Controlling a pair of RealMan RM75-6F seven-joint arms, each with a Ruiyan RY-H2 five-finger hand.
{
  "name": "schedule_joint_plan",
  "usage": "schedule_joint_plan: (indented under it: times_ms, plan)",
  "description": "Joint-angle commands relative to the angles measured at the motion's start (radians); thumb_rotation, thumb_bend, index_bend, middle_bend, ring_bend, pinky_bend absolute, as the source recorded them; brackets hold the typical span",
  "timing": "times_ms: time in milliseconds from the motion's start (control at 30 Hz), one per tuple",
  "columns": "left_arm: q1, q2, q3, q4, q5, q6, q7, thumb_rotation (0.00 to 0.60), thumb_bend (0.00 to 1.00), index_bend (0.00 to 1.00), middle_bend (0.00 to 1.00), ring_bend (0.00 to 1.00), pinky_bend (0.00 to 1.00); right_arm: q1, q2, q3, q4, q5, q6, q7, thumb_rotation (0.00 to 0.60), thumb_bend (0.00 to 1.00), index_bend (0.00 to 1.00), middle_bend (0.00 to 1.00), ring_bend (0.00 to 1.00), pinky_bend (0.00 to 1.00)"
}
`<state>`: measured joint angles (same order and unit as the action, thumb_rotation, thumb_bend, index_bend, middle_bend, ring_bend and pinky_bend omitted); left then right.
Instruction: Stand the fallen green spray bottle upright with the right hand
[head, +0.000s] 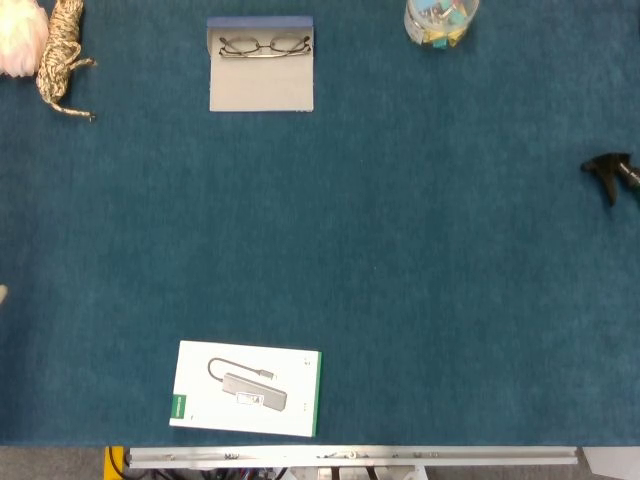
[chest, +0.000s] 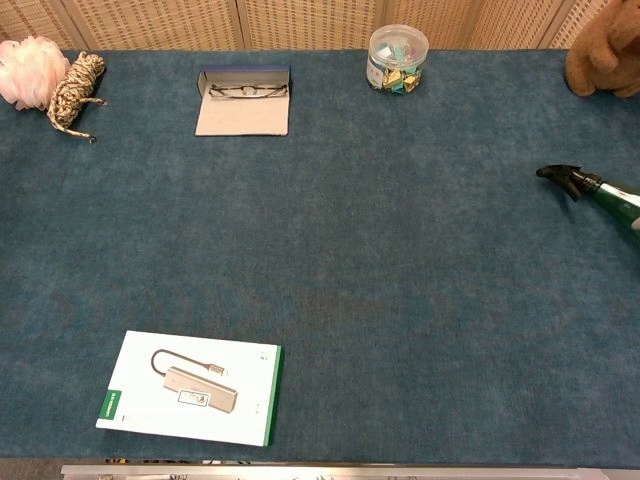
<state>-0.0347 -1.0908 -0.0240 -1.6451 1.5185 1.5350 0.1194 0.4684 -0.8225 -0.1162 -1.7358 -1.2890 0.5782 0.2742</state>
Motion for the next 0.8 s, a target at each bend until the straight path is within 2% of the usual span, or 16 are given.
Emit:
schedule_joint_plan:
  times_ms: [33,233,333,433,500,600,767,800]
  plan:
    - [0.0,0.0,0.0,0.0,0.0,0.0,0.0,0.6,0.0,0.53,0.39,0.23,0.29,0.004,0.028,-0.003,-0.045,-0.108,-0.025,0.084,0.6,1.0,0.17,0.37,0.25,0.35]
    - [-0.001,-0.002,0.0,-0.001,0.0,-0.002,0.004,0.6,0.0,0.53,0.39,0.23,0.29,0.023,0.091,-0.053,-0.097,-0.411,0.042,0.315,0.6,1.0,0.17,0.36,0.26,0.35]
    - [-0.002,-0.002,0.001,0.0,0.0,-0.003,0.004,0.6,0.0,0.53,0.39,0.23,0.29,0.042,0.108,-0.104,-0.074,-0.584,0.162,0.464,0.6,1.0,0.17,0.35,0.26,0.35]
    - [-0.002,-0.002,0.001,0.002,0.0,-0.003,0.003,0.6,0.0,0.53,0.39,0.23,0.29,0.038,0.103,-0.121,-0.03,-0.661,0.285,0.52,0.6,1.0,0.17,0.33,0.24,0.34]
    - [-0.002,-0.002,0.0,0.002,-0.001,-0.003,0.002,0.6,0.0,0.53,0.39,0.23,0.29,0.016,0.09,-0.108,-0.012,-0.655,0.349,0.483,0.6,1.0,0.17,0.32,0.23,0.32]
    - [-0.002,-0.001,0.0,0.001,-0.002,-0.004,0.001,0.6,0.0,0.53,0.39,0.23,0.29,-0.039,0.053,-0.065,-0.007,-0.604,0.441,0.339,0.6,0.97,0.17,0.28,0.21,0.3]
    - [-0.002,-0.002,-0.001,0.002,-0.004,-0.004,0.0,0.6,0.0,0.53,0.39,0.23,0.29,-0.121,-0.039,0.016,-0.001,-0.498,0.583,0.122,0.6,0.67,0.17,0.24,0.17,0.28]
    - [-0.002,-0.001,-0.001,0.002,-0.003,-0.003,-0.001,0.6,0.0,0.53,0.39,0.23,0.29,-0.134,-0.058,0.031,0.006,-0.476,0.606,0.083,0.6,0.63,0.17,0.23,0.17,0.28]
